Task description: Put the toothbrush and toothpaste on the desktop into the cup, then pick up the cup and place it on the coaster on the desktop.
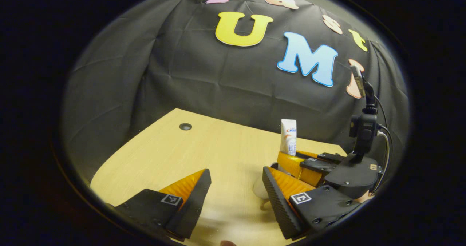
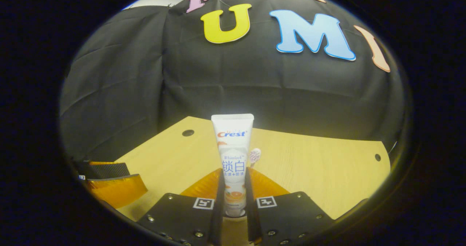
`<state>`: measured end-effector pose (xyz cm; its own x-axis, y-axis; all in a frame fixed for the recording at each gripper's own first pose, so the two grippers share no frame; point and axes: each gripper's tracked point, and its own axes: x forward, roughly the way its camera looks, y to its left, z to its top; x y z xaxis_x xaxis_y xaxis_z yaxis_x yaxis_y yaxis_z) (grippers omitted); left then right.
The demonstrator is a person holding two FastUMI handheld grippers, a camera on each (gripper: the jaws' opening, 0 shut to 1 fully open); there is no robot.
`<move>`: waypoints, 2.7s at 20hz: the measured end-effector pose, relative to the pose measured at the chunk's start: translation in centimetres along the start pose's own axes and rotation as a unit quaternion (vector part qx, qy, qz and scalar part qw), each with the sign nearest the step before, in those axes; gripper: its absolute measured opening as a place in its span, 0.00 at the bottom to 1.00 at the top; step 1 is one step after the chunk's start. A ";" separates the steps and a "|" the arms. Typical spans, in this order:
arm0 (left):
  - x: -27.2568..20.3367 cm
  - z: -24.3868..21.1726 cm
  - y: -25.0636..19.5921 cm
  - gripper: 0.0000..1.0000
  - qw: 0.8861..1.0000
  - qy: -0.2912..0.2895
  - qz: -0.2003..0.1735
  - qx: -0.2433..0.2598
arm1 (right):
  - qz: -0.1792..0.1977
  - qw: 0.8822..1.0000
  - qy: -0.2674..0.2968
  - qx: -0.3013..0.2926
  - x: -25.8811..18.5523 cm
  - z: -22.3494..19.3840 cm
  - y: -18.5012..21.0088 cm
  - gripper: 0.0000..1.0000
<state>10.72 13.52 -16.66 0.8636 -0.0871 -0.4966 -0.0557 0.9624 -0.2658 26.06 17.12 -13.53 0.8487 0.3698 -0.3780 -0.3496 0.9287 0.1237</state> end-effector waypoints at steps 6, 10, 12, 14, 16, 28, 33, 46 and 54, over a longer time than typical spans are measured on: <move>0.0 -0.4 -0.4 0.93 1.000 0.007 -0.005 -0.008 | -0.004 1.000 0.010 0.006 -1.1 -0.2 -0.4 0.41; -0.4 -0.4 -0.7 0.93 1.000 0.008 -0.007 -0.005 | -0.009 1.000 0.004 0.006 -2.6 0.5 -0.6 0.64; -0.5 -0.5 -1.1 0.93 1.000 0.011 -0.010 -0.001 | -0.011 1.000 -0.006 0.009 -3.7 1.2 -0.9 0.74; -0.5 -0.8 -1.8 0.93 1.000 0.017 -0.017 0.003 | -0.019 1.000 -0.018 0.016 -5.2 2.1 -1.8 0.77; -0.4 -1.0 -2.6 0.93 0.999 0.028 -0.027 0.007 | -0.037 0.999 -0.028 0.023 -6.8 2.9 -3.1 0.81; 1.5 -3.9 -8.9 0.93 0.987 0.131 -0.087 0.024 | -0.135 0.990 -0.015 0.045 -15.1 0.8 -10.8 0.81; 3.7 -6.2 -10.2 0.93 0.975 0.200 -0.088 0.040 | -0.167 0.985 0.008 0.049 -17.6 -1.7 -12.6 0.81; 7.4 -11.5 -10.1 0.92 0.932 0.347 -0.053 0.091 | -0.170 0.983 0.047 0.056 -19.6 -4.4 -13.1 0.81; 9.3 -13.4 -10.0 0.92 0.916 0.381 -0.045 0.118 | -0.164 0.983 0.061 0.063 -19.3 -5.1 -13.8 0.81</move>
<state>12.63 -0.37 -29.65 0.2541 -0.2377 -0.9375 0.1860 0.9633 -0.1938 12.51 -2.97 -12.63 0.8505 0.0512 -0.5235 -0.0063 0.9962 0.0871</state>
